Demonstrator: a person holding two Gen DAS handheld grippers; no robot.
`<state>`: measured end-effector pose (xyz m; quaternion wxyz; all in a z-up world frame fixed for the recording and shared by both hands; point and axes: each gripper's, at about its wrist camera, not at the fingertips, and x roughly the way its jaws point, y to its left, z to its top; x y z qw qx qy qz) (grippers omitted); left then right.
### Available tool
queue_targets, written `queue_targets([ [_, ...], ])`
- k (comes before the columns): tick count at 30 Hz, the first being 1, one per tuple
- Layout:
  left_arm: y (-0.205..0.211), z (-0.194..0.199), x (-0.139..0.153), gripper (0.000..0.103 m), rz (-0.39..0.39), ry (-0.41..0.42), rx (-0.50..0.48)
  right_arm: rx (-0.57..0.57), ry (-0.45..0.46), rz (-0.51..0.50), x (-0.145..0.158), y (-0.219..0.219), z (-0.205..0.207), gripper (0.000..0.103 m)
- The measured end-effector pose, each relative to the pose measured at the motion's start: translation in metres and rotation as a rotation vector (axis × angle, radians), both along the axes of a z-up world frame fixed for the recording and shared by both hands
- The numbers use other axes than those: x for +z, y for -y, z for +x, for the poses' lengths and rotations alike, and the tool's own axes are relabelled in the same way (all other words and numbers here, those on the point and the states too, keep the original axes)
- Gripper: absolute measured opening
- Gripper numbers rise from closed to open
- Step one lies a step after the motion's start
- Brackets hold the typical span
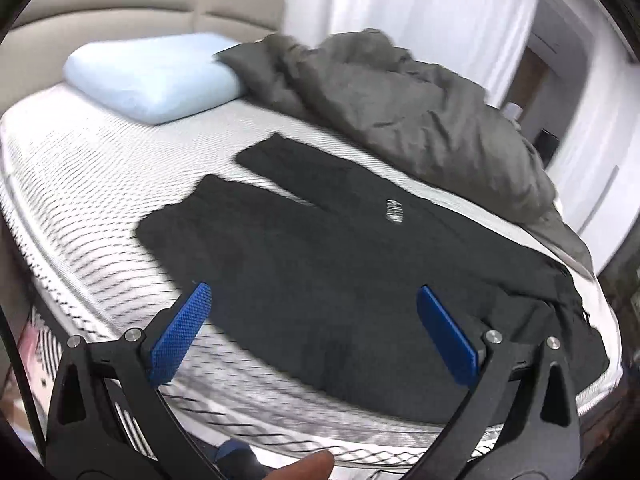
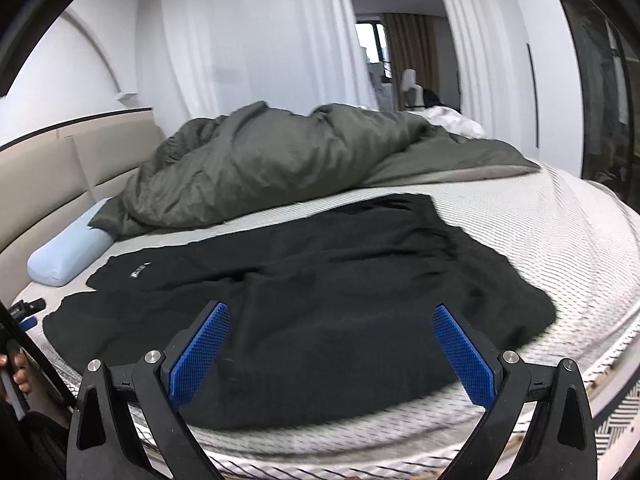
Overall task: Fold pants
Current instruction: 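Lower the left gripper onto a pants leg end and close it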
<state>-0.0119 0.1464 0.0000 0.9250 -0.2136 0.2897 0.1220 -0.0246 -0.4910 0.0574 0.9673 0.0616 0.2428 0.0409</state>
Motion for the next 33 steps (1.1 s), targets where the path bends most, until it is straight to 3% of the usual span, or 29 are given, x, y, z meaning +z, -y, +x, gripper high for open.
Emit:
queue_targets([
  [4, -0.034, -0.002, -0.015, 0.102, -0.055, -0.061, 0.059, -0.026, -0.003, 0.025, -0.002, 0.029, -0.008, 0.103],
  [7, -0.058, 0.0, -0.031, 0.1, -0.17, -0.082, 0.057, -0.031, -0.026, 0.047, -0.008, 0.043, -0.008, 0.103],
  [11, -0.084, 0.004, -0.053, 0.087, -0.311, -0.099, 0.068, -0.05, -0.05, 0.062, -0.021, 0.055, -0.009, 0.103],
  [16, -0.103, 0.009, -0.06, 0.081, -0.38, -0.056, 0.075, -0.067, -0.076, 0.05, -0.037, 0.061, -0.011, 0.103],
  [19, -0.111, 0.017, -0.06, 0.068, -0.387, -0.049, 0.107, -0.081, -0.084, 0.049, -0.042, 0.066, -0.011, 0.103],
  [22, -0.114, 0.022, -0.056, 0.048, -0.361, -0.02, 0.122, -0.104, -0.093, 0.058, -0.045, 0.073, -0.009, 0.103],
  [24, -0.115, 0.029, -0.057, 0.013, -0.352, -0.033, 0.143, -0.119, -0.103, 0.07, -0.045, 0.079, -0.006, 0.103],
  [26, -0.119, 0.033, -0.061, 0.003, -0.362, -0.05, 0.175, -0.124, -0.115, 0.092, -0.047, 0.087, -0.002, 0.103],
  [29, -0.13, 0.028, -0.065, 0.0, -0.396, -0.033, 0.193, -0.116, -0.155, 0.16, -0.053, 0.1, 0.01, 0.103],
  [33, -0.141, 0.015, -0.06, 0.0, -0.374, -0.011, 0.213, -0.117, -0.176, 0.31, -0.06, 0.12, 0.027, 0.103],
])
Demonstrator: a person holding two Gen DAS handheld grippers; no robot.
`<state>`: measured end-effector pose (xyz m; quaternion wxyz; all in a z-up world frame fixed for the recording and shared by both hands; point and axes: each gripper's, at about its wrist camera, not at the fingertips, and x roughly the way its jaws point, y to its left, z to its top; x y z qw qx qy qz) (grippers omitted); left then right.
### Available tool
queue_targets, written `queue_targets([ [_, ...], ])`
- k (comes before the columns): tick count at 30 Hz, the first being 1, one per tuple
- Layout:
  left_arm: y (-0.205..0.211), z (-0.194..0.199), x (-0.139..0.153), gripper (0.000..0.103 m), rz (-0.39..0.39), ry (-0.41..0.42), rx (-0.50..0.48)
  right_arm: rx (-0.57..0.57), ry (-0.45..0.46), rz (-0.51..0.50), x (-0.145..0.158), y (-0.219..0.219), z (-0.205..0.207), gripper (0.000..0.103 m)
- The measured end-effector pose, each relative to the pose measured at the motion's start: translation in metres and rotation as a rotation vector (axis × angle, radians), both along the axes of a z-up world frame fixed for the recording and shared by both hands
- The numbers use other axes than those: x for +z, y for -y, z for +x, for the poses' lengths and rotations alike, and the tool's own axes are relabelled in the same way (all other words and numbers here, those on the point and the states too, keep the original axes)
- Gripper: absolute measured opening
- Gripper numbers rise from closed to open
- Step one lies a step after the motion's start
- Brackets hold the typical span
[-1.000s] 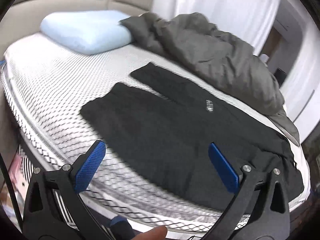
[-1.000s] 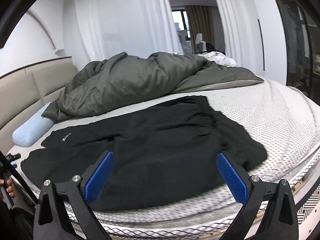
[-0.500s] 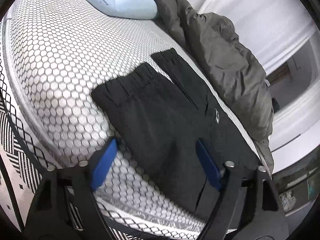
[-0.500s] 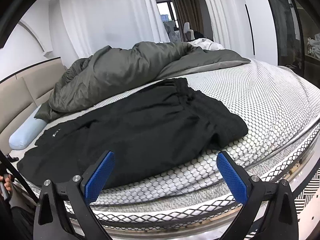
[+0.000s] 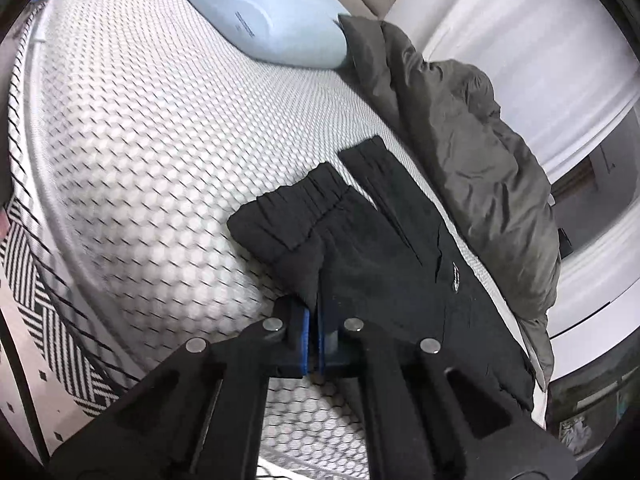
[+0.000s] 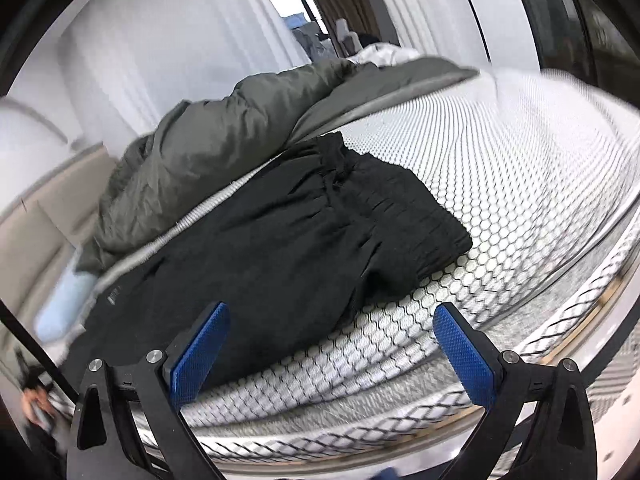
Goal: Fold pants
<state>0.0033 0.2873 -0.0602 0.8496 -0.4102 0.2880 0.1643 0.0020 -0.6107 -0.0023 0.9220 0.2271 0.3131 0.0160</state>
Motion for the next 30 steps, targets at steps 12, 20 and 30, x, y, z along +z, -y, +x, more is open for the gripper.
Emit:
queue_targets([
  [12, -0.014, -0.014, 0.011, 0.0, 0.009, 0.006, 0.002, -0.007, -0.064, 0.268, -0.015, 0.012, 0.041, 0.017],
  [20, -0.006, -0.011, 0.007, 0.0, 0.019, -0.023, -0.017, -0.002, -0.116, 0.138, -0.015, 0.016, 0.013, 0.017],
  [30, 0.013, -0.026, 0.05, 0.071, 0.217, -0.073, -0.006, -0.097, -0.015, -0.12, 0.035, 0.023, -0.013, 0.093],
])
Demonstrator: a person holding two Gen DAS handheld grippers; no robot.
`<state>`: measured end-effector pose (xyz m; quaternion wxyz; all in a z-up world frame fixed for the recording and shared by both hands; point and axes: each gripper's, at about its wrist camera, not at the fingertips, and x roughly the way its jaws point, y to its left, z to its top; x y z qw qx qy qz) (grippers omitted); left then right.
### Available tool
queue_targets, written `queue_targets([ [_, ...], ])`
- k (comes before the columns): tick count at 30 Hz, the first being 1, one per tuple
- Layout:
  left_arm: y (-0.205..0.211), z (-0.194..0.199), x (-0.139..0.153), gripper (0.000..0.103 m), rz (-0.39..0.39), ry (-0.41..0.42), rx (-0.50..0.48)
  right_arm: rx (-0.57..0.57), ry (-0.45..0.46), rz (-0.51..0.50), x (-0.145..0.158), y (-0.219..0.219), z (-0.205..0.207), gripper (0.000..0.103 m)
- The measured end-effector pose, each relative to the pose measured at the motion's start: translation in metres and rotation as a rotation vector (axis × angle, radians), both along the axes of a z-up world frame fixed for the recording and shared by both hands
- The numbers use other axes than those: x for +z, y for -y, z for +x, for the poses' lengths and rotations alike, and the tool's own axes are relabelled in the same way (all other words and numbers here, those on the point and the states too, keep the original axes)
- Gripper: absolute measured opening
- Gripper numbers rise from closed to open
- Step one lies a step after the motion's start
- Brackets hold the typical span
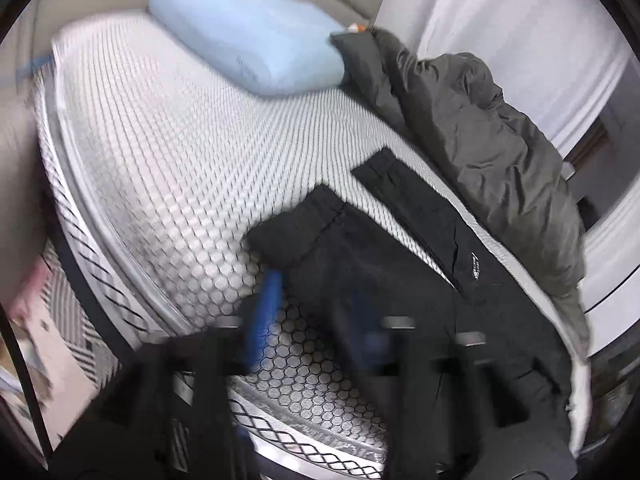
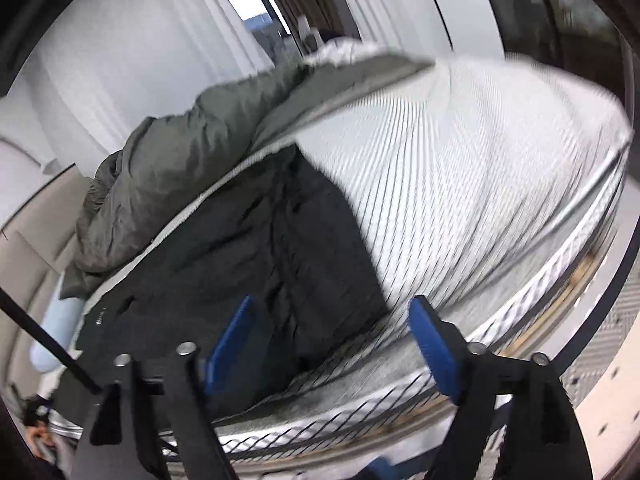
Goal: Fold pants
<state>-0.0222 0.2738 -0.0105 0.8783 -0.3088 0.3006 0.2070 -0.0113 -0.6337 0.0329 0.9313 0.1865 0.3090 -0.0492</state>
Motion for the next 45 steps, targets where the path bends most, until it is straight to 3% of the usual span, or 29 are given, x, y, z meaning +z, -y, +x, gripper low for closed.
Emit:
queue_targets([
  [2, 0.017, -0.002, 0.014, 0.087, 0.052, 0.025, -0.031, 0.03, 0.012, -0.035, 0.012, -0.004, 0.006, 0.103],
  [4, 0.037, 0.004, 0.026, 0.093, 0.086, 0.034, -0.082, 0.078, 0.001, -0.059, 0.021, -0.009, 0.016, 0.103],
  [5, 0.05, 0.008, 0.032, 0.102, 0.1, 0.039, -0.114, 0.11, -0.008, -0.071, 0.025, -0.013, 0.024, 0.103],
  [13, 0.141, 0.064, 0.066, 0.102, 0.139, 0.101, -0.298, 0.279, -0.069, -0.099, 0.041, -0.054, 0.111, 0.103],
  [19, 0.199, 0.139, 0.053, 0.102, 0.128, 0.118, -0.446, 0.326, -0.169, -0.086, 0.033, -0.054, 0.208, 0.102],
  [20, 0.204, 0.146, 0.048, 0.102, 0.121, 0.124, -0.456, 0.315, -0.178, -0.085, 0.03, -0.051, 0.22, 0.099],
  [23, 0.212, 0.157, 0.035, 0.102, 0.121, 0.12, -0.492, 0.298, -0.218, -0.017, 0.017, -0.031, 0.262, 0.073],
  [25, 0.207, 0.162, 0.029, 0.102, 0.115, 0.116, -0.483, 0.281, -0.231, 0.036, 0.008, -0.015, 0.285, 0.072],
  [32, 0.179, 0.185, 0.009, 0.102, 0.096, 0.069, -0.434, 0.231, -0.312, -0.004, -0.015, 0.001, 0.351, 0.07],
  [34, 0.172, 0.188, 0.004, 0.102, 0.1, 0.053, -0.413, 0.261, -0.345, -0.014, -0.02, -0.005, 0.368, 0.042],
  [35, 0.17, 0.19, 0.002, 0.102, 0.103, 0.045, -0.407, 0.263, -0.358, -0.05, -0.02, -0.009, 0.373, 0.022],
  [36, 0.166, 0.191, 0.001, 0.102, 0.109, 0.036, -0.39, 0.27, -0.364, -0.12, -0.019, -0.017, 0.378, 0.018],
  [40, 0.149, 0.192, -0.006, 0.102, 0.104, 0.014, -0.315, 0.248, -0.326, -0.351, 0.003, -0.037, 0.392, 0.012],
  [43, 0.134, 0.195, -0.013, 0.102, 0.058, -0.003, -0.272, 0.178, -0.36, -0.312, 0.003, -0.03, 0.409, 0.012],
  [45, 0.125, 0.195, -0.018, 0.102, 0.015, -0.011, -0.248, 0.17, -0.422, -0.318, -0.005, -0.031, 0.415, 0.023],
])
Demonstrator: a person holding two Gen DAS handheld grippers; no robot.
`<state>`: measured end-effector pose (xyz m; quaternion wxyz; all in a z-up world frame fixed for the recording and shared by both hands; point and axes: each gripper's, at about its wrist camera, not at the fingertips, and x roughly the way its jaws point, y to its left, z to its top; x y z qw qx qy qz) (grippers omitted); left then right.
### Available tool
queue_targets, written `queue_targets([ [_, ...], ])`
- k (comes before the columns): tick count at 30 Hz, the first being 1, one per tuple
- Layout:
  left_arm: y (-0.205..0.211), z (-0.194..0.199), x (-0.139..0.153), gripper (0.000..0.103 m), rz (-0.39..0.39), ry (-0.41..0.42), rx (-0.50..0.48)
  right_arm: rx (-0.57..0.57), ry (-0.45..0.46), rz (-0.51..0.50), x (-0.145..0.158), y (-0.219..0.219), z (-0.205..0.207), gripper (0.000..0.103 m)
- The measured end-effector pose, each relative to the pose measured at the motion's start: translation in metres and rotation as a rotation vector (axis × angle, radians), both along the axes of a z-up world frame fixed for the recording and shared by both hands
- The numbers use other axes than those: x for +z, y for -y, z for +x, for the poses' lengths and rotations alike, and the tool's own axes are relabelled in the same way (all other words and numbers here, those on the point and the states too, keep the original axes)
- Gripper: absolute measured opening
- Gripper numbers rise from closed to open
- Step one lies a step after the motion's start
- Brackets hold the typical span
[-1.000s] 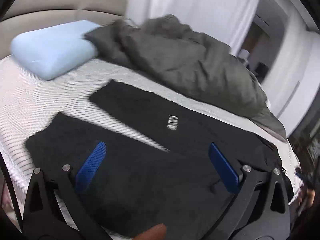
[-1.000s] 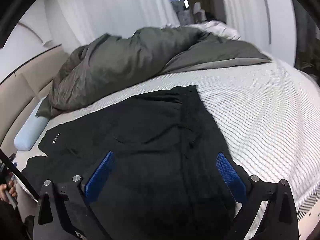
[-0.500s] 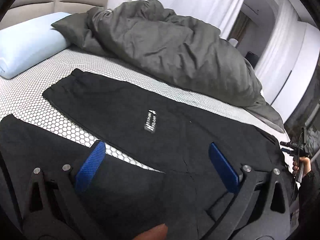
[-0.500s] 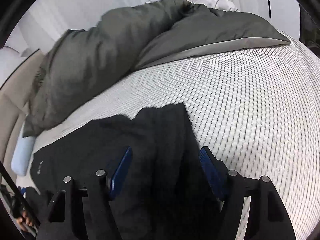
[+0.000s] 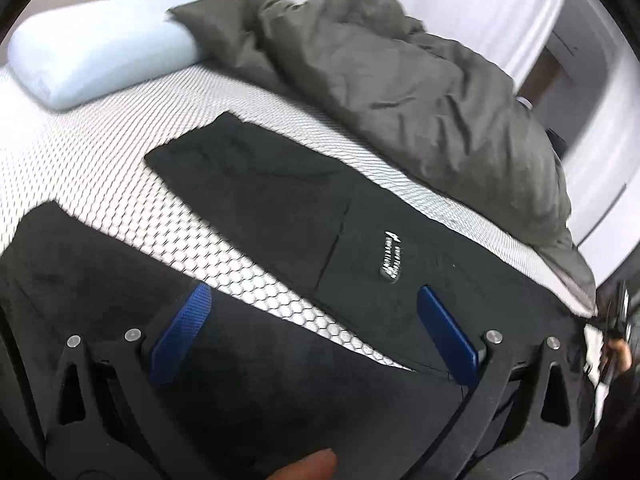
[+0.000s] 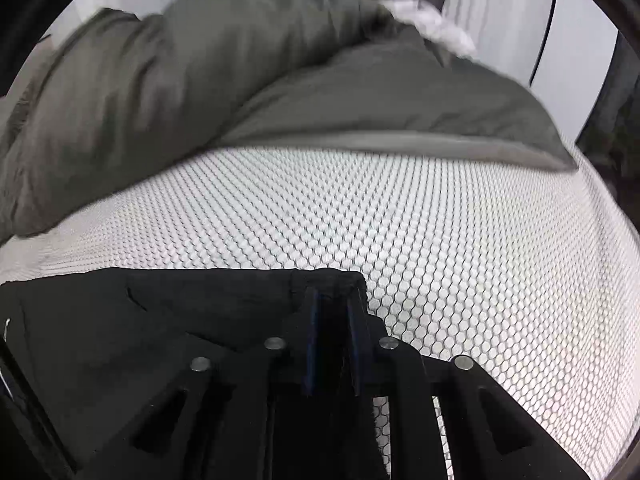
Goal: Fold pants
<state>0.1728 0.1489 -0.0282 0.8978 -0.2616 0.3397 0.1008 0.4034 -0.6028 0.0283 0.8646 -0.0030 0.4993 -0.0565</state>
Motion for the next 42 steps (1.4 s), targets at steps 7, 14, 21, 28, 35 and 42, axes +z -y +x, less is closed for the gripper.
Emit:
queue_targets([
  [7, -0.007, -0.011, 0.002, 0.102, -0.009, 0.016, -0.001, 0.021, 0.222, 0.149, 0.046, 0.0, -0.113, 0.089],
  [14, 0.024, -0.027, 0.013, 0.102, 0.027, 0.034, -0.095, -0.025, 0.303, 0.267, 0.041, -0.003, -0.278, 0.102],
  [21, 0.095, -0.058, 0.026, 0.102, 0.12, 0.064, -0.298, -0.113, 0.283, 0.293, -0.007, -0.021, -0.363, 0.092],
  [28, 0.073, -0.109, 0.02, 0.102, 0.066, 0.052, -0.24, -0.177, 0.301, 0.548, -0.028, 0.006, -0.404, 0.087],
  [35, -0.018, -0.151, 0.013, 0.102, -0.123, 0.036, -0.022, -0.197, 0.317, 0.692, -0.047, 0.02, -0.376, 0.078],
  [42, -0.088, -0.2, 0.002, 0.102, -0.254, 0.067, 0.156, -0.282, 0.387, 0.655, -0.048, 0.037, -0.356, 0.026],
])
